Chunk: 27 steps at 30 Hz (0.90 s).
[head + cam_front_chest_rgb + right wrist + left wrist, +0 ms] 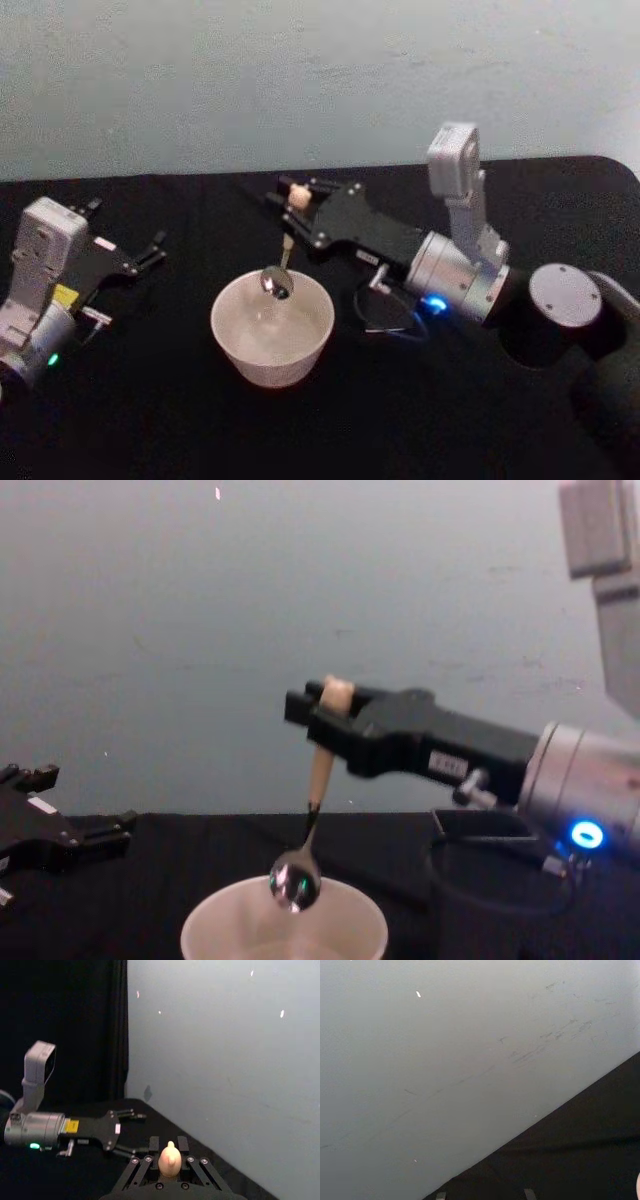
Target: Pick up the stirring spoon with one hand, stir inside the cup, then place it back in its original position.
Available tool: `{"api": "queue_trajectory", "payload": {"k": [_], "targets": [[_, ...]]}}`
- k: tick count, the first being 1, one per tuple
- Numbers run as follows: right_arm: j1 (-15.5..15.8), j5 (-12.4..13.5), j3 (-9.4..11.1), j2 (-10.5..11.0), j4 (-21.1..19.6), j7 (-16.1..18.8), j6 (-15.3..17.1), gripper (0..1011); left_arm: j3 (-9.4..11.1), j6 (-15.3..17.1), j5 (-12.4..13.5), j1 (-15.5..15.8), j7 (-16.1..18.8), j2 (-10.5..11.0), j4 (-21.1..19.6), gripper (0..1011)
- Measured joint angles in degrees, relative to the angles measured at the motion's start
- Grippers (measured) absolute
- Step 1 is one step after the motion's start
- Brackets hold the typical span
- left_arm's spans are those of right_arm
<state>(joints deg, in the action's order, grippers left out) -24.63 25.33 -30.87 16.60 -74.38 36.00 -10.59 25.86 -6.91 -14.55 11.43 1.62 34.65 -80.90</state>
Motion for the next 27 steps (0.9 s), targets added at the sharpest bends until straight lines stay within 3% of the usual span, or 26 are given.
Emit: {"api": "queue_trajectory", "payload": {"k": [10, 27], "targets": [[-0.79, -2.53, -1.36, -2.52, 6.29, 0.47, -3.69, 212, 0.00, 0.00, 0.00, 0.00, 0.00, 0.00, 0.00, 1001], [-0.72, -4.95, -1.63, -3.10, 8.31, 1.49, -6.07, 212, 0.00, 0.00, 0.00, 0.00, 0.00, 0.00, 0.00, 1002]]}}
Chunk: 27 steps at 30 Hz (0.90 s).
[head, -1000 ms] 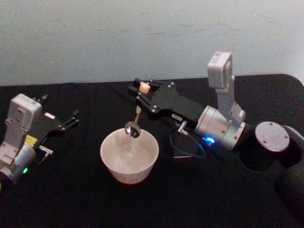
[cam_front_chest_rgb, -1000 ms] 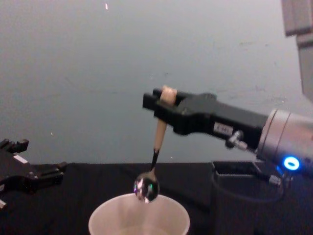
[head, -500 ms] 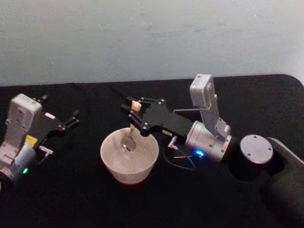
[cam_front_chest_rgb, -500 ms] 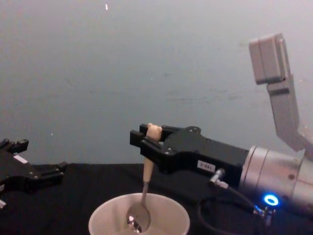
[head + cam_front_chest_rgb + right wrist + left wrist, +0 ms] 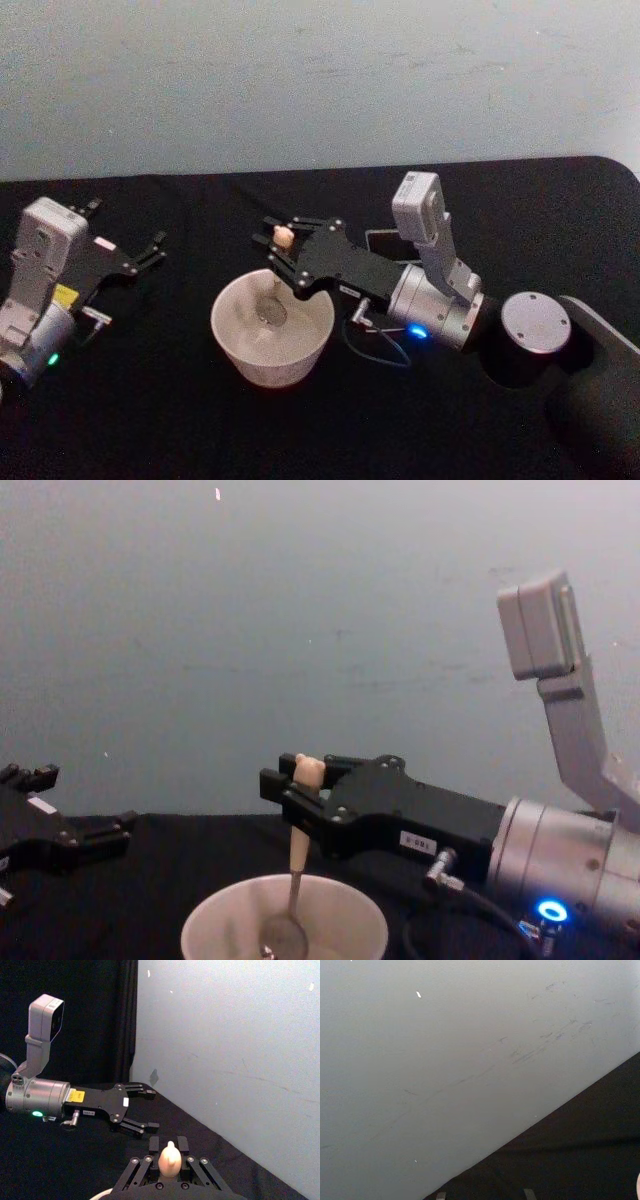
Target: Pick up the stirring spoon with one hand, stir inside the cup, then place it back in its original position.
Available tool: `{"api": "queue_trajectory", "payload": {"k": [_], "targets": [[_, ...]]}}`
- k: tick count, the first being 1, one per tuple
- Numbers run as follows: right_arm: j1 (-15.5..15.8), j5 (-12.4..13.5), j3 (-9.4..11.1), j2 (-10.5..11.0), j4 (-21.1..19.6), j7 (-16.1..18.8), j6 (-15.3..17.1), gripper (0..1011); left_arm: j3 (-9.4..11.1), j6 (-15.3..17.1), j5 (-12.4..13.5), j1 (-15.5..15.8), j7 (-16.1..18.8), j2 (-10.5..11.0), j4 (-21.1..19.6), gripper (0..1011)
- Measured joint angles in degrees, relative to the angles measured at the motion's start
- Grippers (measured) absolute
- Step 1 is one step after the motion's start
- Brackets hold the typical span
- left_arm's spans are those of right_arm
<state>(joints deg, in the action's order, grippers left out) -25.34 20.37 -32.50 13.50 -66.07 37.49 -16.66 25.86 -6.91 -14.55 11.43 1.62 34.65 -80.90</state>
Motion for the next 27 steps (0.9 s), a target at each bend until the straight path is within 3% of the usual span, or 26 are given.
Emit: {"api": "queue_trajectory", "payload": {"k": [13, 27], "targets": [[0.56, -1.68, 0.71, 0.62, -0.44, -0.59, -1.69, 212, 0.00, 0.00, 0.00, 0.00, 0.00, 0.00, 0.00, 1001], [5.28, -0.07, 2.12, 5.74, -8.05, 1.34, -0.83, 212, 0.00, 0.00, 0.00, 0.00, 0.00, 0.00, 0.00, 1001]]}}
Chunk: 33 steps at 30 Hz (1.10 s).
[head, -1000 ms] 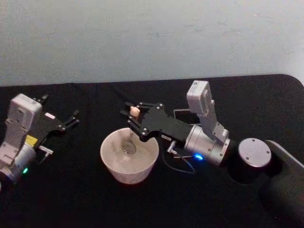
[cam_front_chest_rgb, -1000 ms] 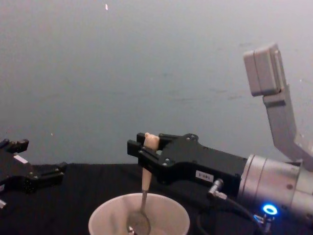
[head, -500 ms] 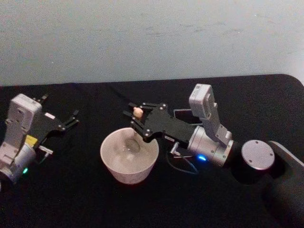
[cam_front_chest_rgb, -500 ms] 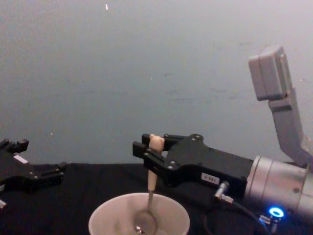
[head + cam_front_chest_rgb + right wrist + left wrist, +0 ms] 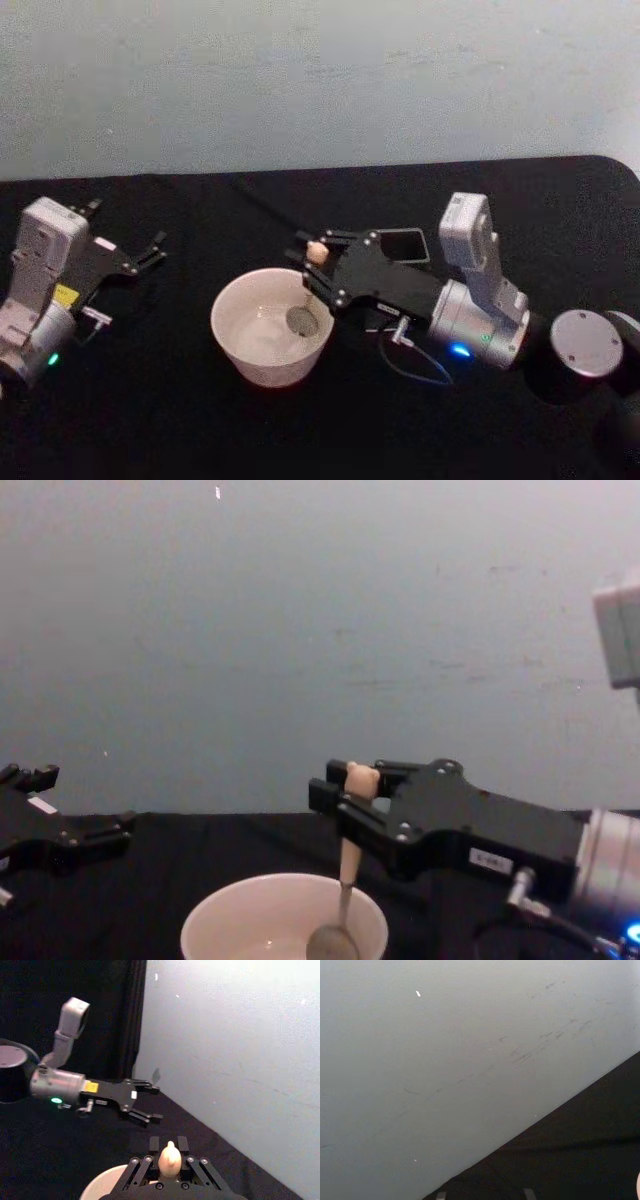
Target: Pick up the stirring spoon with one hand, stir inside the cup, then place it back in its original position.
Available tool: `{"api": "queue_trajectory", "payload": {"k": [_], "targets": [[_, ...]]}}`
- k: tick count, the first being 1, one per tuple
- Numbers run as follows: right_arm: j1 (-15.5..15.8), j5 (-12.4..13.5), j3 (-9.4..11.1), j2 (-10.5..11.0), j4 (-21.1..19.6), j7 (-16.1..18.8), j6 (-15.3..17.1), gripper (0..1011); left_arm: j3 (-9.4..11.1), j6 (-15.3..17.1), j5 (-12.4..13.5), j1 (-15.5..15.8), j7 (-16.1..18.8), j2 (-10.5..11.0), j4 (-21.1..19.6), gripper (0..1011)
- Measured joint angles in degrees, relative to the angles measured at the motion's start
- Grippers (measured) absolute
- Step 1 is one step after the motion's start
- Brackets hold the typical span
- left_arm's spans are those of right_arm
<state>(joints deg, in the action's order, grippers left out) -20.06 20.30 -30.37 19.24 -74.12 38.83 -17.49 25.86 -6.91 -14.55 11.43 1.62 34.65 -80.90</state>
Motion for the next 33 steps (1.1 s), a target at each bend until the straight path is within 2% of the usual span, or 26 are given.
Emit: {"api": "queue_trajectory", "payload": {"k": [6, 11, 16, 22, 29, 33], "targets": [[2.10, 1.45, -0.47, 1.81, -3.63, 1.46, 0.99, 212, 0.00, 0.00, 0.00, 0.00, 0.00, 0.00, 0.00, 1001], [2.33, 1.76, -1.57, 1.71, -4.39, 1.90, 1.33, 212, 0.00, 0.00, 0.00, 0.00, 0.00, 0.00, 0.00, 1001], [1.69, 1.77, -2.57, 0.56, -3.68, 1.83, 1.42, 212, 0.00, 0.00, 0.00, 0.00, 0.00, 0.00, 0.00, 1001], [-0.24, 1.33, -3.31, -2.10, -0.82, 0.48, 1.21, 212, 0.00, 0.00, 0.00, 0.00, 0.00, 0.00, 0.00, 1001], [-2.21, 0.08, -2.92, -4.30, 2.59, -1.68, 0.56, 212, 0.00, 0.00, 0.00, 0.00, 0.00, 0.00, 0.00, 1001], [-2.71, -0.44, -2.45, -4.60, 3.57, -2.32, 0.28, 212, 0.00, 0.00, 0.00, 0.00, 0.00, 0.00, 0.00, 1001]]}}
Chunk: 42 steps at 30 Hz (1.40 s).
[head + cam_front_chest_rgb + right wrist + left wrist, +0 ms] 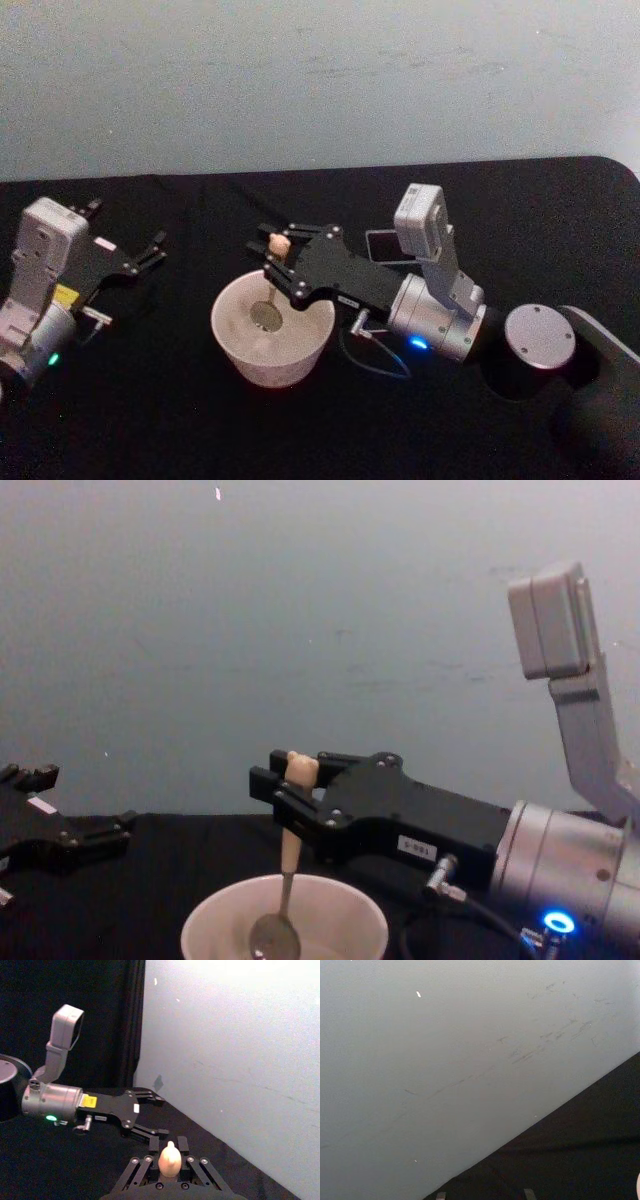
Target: Pick up the stirring spoon with one hand, stir inside the cup, then place it back in its original position.
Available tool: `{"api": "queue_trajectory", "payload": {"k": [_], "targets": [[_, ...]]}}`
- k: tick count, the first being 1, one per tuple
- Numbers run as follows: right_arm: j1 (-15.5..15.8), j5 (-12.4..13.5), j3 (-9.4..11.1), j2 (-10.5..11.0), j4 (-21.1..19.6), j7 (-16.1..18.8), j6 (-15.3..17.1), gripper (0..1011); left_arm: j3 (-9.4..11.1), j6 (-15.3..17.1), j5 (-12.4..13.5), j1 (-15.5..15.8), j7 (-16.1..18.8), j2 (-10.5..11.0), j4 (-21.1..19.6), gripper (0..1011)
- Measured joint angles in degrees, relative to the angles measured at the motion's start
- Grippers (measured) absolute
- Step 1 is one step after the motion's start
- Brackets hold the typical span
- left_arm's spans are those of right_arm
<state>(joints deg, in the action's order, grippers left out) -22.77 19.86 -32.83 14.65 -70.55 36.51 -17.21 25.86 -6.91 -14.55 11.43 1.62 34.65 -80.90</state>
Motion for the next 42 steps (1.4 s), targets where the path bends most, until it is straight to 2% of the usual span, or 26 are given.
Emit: {"api": "queue_trajectory", "payload": {"k": [14, 22, 28, 34, 42], "targets": [[0.28, -0.81, 1.16, 0.48, 0.11, -0.37, -0.20, 212, 0.00, 0.00, 0.00, 0.00, 0.00, 0.00, 0.00, 1001], [0.94, -1.12, 1.99, 1.44, -0.69, -0.65, -0.31, 212, 0.00, 0.00, 0.00, 0.00, 0.00, 0.00, 0.00, 1001], [2.53, -1.05, 2.56, 3.04, -2.69, -0.44, -0.14, 212, 0.00, 0.00, 0.00, 0.00, 0.00, 0.00, 0.00, 1001], [5.17, 0.25, 2.87, 5.07, -6.47, 0.63, 0.63, 212, 0.00, 0.00, 0.00, 0.00, 0.00, 0.00, 0.00, 1001], [6.80, 1.17, 1.82, 5.77, -9.01, 1.94, 0.95, 212, 0.00, 0.00, 0.00, 0.00, 0.00, 0.00, 0.00, 1001]]}}
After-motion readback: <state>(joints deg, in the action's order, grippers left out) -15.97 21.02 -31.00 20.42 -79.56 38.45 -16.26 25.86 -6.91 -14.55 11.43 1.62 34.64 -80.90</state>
